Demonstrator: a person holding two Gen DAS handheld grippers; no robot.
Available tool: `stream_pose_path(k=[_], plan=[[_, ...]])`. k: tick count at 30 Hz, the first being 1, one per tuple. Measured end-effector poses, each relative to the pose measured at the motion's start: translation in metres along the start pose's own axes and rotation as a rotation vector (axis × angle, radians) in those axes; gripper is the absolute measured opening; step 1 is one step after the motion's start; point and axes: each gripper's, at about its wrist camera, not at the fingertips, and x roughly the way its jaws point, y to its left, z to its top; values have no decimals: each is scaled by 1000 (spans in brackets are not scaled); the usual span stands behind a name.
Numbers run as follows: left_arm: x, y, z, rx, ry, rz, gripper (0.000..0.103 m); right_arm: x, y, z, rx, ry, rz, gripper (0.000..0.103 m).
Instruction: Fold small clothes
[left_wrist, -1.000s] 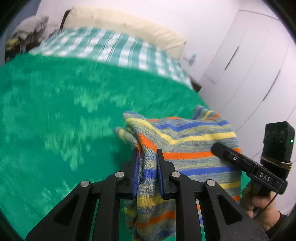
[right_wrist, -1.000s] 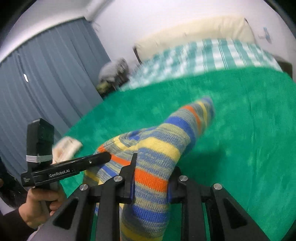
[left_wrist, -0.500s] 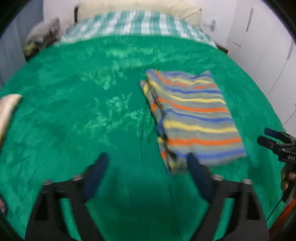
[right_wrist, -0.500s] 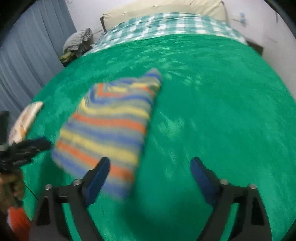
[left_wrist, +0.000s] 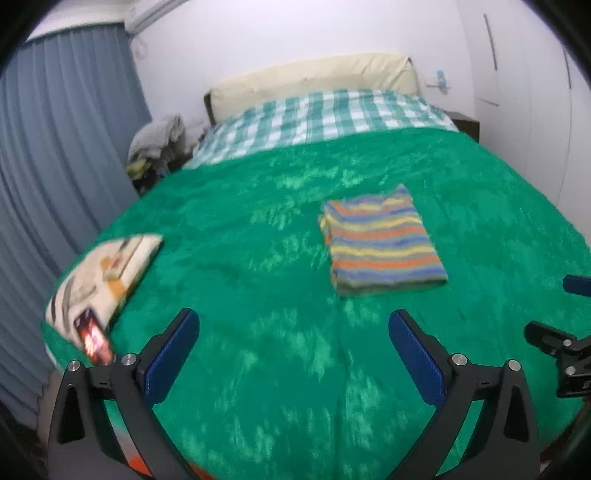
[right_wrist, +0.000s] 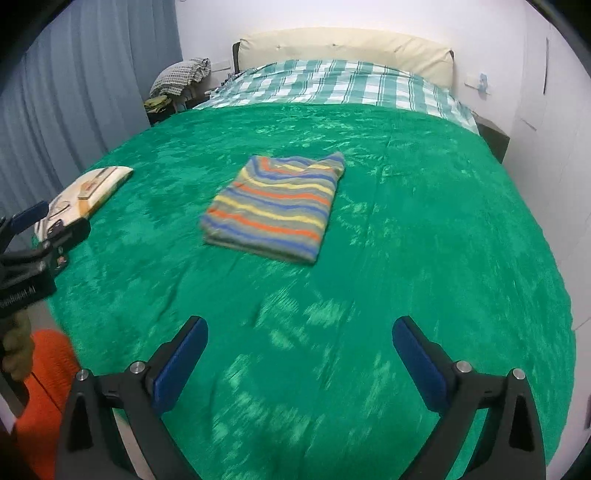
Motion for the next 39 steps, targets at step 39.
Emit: stream_pose_path(k=[39], plan=[[-81, 8, -45, -41, 167, -39, 103, -122, 46, -37, -21, -17, -32, 103]])
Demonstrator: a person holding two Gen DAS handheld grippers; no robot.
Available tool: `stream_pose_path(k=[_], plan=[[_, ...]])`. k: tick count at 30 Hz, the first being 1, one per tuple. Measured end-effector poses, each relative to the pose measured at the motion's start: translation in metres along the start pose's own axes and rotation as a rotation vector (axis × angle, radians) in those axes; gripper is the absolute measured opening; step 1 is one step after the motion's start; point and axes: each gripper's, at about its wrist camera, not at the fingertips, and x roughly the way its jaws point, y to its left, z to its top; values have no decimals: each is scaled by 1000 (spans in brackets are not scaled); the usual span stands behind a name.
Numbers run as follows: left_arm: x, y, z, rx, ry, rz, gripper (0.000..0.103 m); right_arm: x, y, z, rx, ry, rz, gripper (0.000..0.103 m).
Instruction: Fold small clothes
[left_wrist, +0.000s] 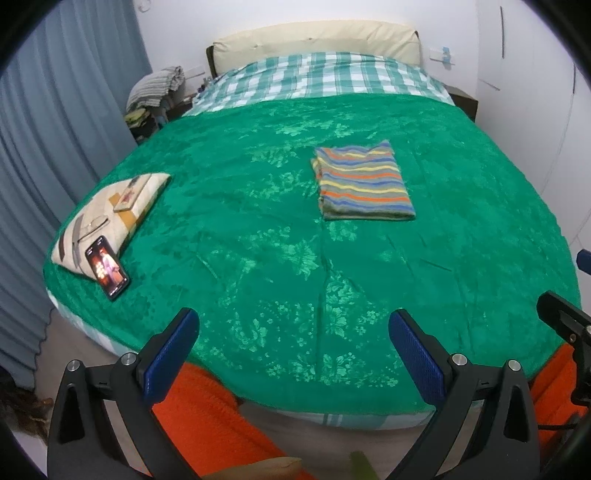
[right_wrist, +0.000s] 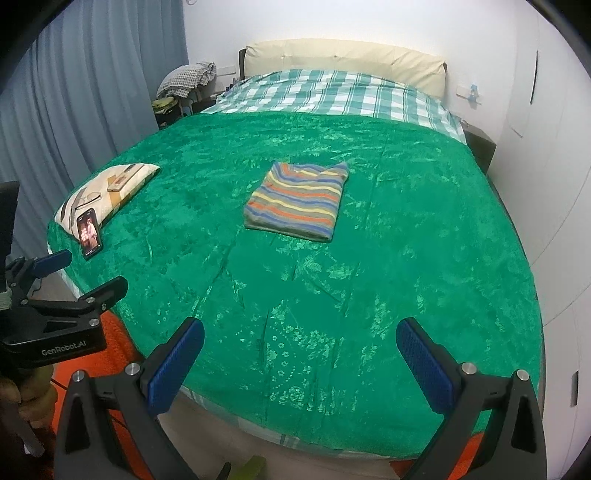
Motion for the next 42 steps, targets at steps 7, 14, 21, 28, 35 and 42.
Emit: stream_pose_path(k=[7, 14, 21, 28, 35, 42], plan=[[-1, 0, 1, 4, 16, -2, 103, -2, 1, 0, -9, 9, -6, 103], [-9, -1, 5, 4, 13, -13, 103, -9, 1, 6, -7, 7, 33, 103], [-11, -1, 9, 4, 3, -2, 103, -14, 8, 14, -40, -5, 18, 103], [-6, 0, 15, -14, -1, 5, 103, -20, 12, 21, -63, -18, -58, 103], [-5, -6, 18, 9, -8, 37, 103, -21, 6, 25, -49, -16, -117, 103], [-6, -9, 20, 15, -13, 36, 103, -18, -1, 22, -24, 1, -133, 103]])
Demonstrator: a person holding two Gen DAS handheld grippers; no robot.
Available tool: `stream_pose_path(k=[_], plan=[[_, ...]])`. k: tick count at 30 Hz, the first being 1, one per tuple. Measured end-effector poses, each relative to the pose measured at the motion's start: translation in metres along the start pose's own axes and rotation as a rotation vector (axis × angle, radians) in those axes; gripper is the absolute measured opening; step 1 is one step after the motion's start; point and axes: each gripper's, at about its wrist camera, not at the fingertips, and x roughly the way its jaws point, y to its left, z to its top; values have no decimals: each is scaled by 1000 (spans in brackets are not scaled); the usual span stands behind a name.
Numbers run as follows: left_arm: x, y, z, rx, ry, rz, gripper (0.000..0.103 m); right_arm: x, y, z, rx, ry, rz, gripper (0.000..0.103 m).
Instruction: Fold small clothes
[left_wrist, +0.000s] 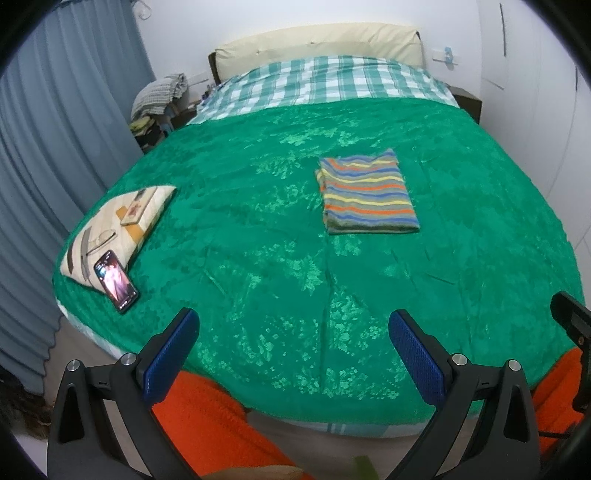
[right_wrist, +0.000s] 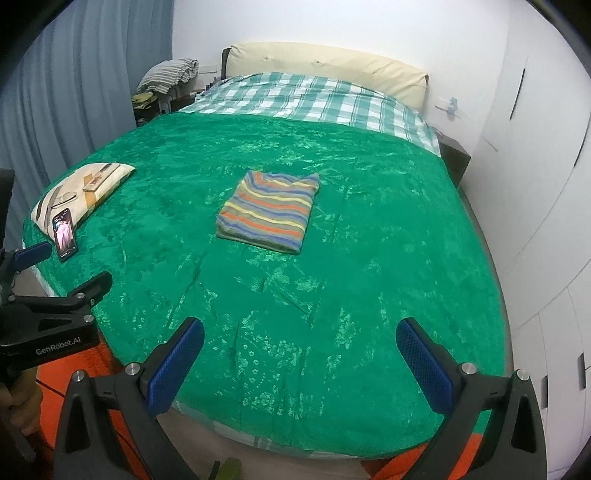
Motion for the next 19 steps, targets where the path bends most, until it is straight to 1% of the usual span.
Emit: stream_pose_path(k=[5, 9, 16, 19], plan=[[0, -2, 3, -6, 4, -19, 103, 3, -2, -2, 5, 8, 2, 103], [-2, -1, 3, -17, -8, -37, 103, 5, -4, -5, 14, 13, 5, 103], [0, -1, 3, -29, -6, -12, 103, 8, -5, -7, 21, 20, 8, 103], [1, -3, 3, -18, -7, -8, 103, 9, -4, -8, 22, 21, 9, 103]])
